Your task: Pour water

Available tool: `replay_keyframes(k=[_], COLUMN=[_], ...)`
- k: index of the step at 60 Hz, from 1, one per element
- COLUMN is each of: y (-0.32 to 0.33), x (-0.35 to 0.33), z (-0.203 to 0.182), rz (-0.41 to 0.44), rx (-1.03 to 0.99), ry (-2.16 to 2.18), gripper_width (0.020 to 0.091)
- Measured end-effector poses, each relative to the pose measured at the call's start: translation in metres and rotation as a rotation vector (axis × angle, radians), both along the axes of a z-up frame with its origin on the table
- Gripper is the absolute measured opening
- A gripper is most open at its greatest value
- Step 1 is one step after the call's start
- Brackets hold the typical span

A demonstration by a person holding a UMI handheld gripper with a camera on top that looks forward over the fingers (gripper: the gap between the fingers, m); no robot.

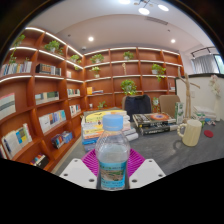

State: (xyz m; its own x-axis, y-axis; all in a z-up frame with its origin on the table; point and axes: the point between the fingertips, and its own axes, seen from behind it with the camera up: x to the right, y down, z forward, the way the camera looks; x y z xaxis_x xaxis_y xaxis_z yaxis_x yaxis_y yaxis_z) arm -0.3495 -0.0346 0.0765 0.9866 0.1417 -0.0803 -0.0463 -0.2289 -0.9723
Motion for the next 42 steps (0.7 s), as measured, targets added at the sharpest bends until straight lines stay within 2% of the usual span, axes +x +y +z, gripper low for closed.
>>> replay_keyframes(k=[11, 25, 31, 33, 42], y=[0.022, 0.062, 0.092, 0.08, 0.111], x=[0.064, 0.141, 0.177, 0.181, 0.215], z=[0.025, 0.085, 0.089, 0.1, 0.095], rz=[-0.07, -0.122, -0.14, -0.149, -0.184], rx=[-0.012, 0.023, 0.052, 0.047, 0.065], ry=[0.306, 0.938, 1.19, 1.268, 1.579], gripper_width=[0.0316, 0.0316, 0.0316, 0.0316, 0.0315])
